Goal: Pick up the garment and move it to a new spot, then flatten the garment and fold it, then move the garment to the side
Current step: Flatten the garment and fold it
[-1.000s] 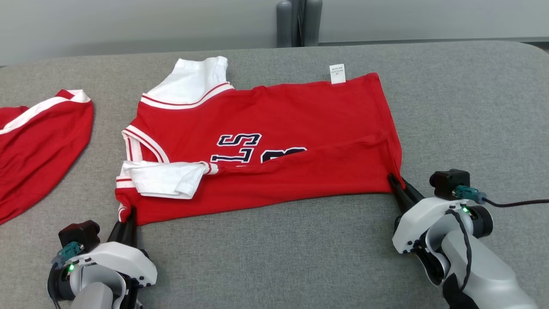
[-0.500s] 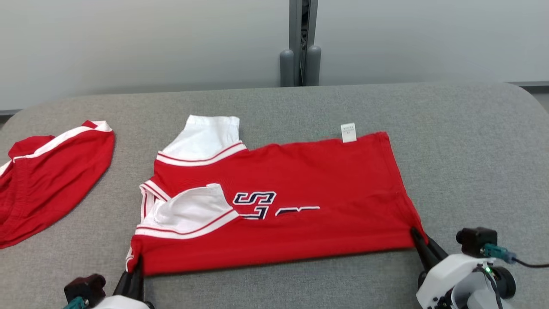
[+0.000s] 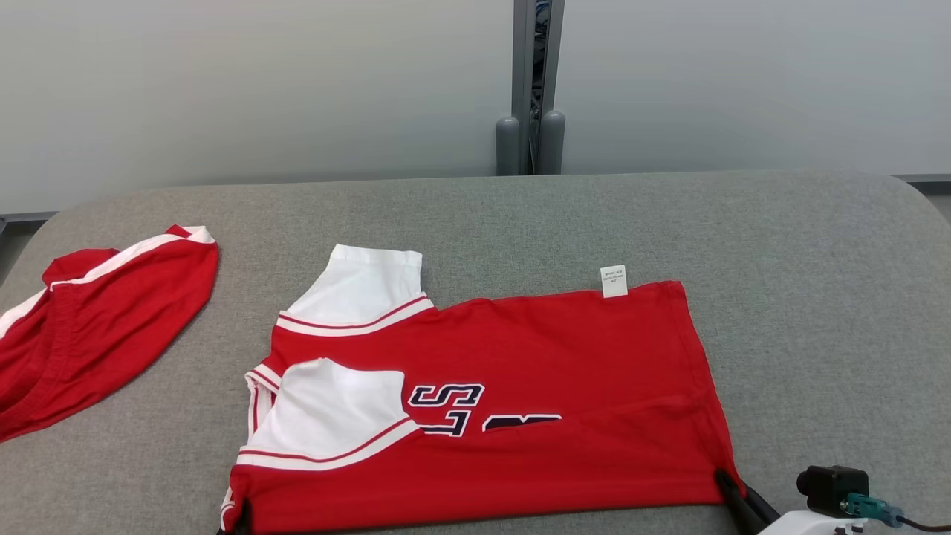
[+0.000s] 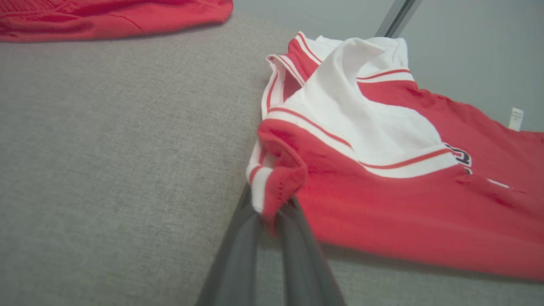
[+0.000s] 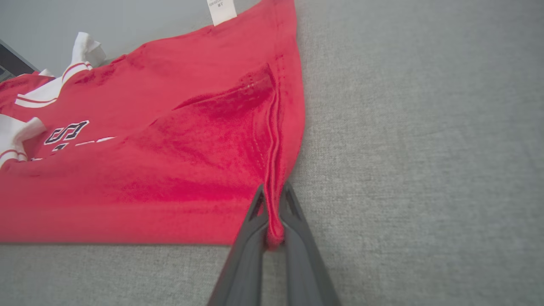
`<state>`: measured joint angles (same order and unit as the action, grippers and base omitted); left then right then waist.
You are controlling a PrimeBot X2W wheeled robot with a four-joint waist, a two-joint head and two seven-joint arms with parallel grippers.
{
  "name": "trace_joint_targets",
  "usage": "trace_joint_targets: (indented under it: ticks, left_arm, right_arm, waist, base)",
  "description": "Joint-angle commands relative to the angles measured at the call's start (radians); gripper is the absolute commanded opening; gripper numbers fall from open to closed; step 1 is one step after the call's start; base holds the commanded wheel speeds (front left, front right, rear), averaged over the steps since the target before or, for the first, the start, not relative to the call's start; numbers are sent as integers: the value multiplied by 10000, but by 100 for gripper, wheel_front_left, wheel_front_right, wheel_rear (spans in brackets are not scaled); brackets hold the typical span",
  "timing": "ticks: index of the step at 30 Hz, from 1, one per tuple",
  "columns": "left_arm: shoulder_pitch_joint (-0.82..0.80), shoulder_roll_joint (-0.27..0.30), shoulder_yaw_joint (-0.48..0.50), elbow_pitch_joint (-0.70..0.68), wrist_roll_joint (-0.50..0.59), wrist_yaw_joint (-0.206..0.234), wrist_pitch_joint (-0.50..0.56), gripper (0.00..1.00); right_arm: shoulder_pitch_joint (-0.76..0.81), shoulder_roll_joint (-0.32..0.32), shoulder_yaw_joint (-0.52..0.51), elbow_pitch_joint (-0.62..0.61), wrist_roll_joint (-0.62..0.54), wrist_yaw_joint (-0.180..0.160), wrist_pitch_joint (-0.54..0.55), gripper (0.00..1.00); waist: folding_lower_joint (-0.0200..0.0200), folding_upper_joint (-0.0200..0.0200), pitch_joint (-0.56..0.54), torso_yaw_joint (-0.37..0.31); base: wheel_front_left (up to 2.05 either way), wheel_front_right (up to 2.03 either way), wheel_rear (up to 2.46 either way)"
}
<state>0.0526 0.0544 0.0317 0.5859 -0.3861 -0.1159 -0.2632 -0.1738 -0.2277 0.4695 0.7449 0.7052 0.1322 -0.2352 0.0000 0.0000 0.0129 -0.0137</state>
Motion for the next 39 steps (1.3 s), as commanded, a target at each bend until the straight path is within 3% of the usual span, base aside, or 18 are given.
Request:
trace_joint_targets:
  ticks: [1, 2, 3, 9, 15, 23, 26, 32, 39]
  left_arm:
    - [21, 97, 128, -118, 106, 184, -15, 21]
    - [37, 88, 139, -135, 133, 216, -15, 52]
    - [36, 81, 181, -241, 161, 212, -15, 100]
    - [207, 23, 576, -1250, 302, 198, -13, 100]
    - [447, -13, 975, -3038, 789, 285, -13, 100]
    - [598, -13, 818, -4896, 1525, 947, -9, 100]
    - [469, -23, 504, -4961, 1640, 990, -7, 100]
    - [-477, -14, 72, -4466, 1993, 588, -7, 100]
    - [-2442, 719, -64, -2774, 1983, 104, -7, 100]
  right_arm:
    - [56, -100, -120, 106, -164, -27, 30, 28]
    - [25, -81, -187, 85, -209, -27, -24, 77]
    - [8, -60, -268, 60, -238, -27, -63, 100]
    - [-17, -132, -756, -281, -526, -16, -232, 100]
    - [18, -148, -1436, -1382, -1080, -16, -315, 100]
    - [497, 449, -2597, -3457, -2646, -16, -313, 100]
    - [655, 734, -2781, -3706, -3009, -16, -316, 100]
    - [405, 1010, -2617, -3619, -3346, -16, -315, 100]
    - [-177, 1172, -2295, -3599, -3435, -16, -316, 100]
  waist:
    - [0, 0, 22, -10]
    - [0, 0, 30, -12]
    - [0, 0, 35, -14]
    - [0, 0, 43, -7]
    - [0, 0, 11, -23]
    - [0, 0, 54, 7]
    - [0, 0, 89, 46]
    - [0, 0, 265, -81]
    - [0, 0, 811, -666]
  base:
    - [0, 0, 0]
    - [0, 0, 0]
    - [0, 0, 0]
    - [0, 0, 0]
    - [0, 0, 0]
    - [0, 0, 0]
    - [0, 0, 0]
    - [0, 0, 0]
    - [0, 0, 0]
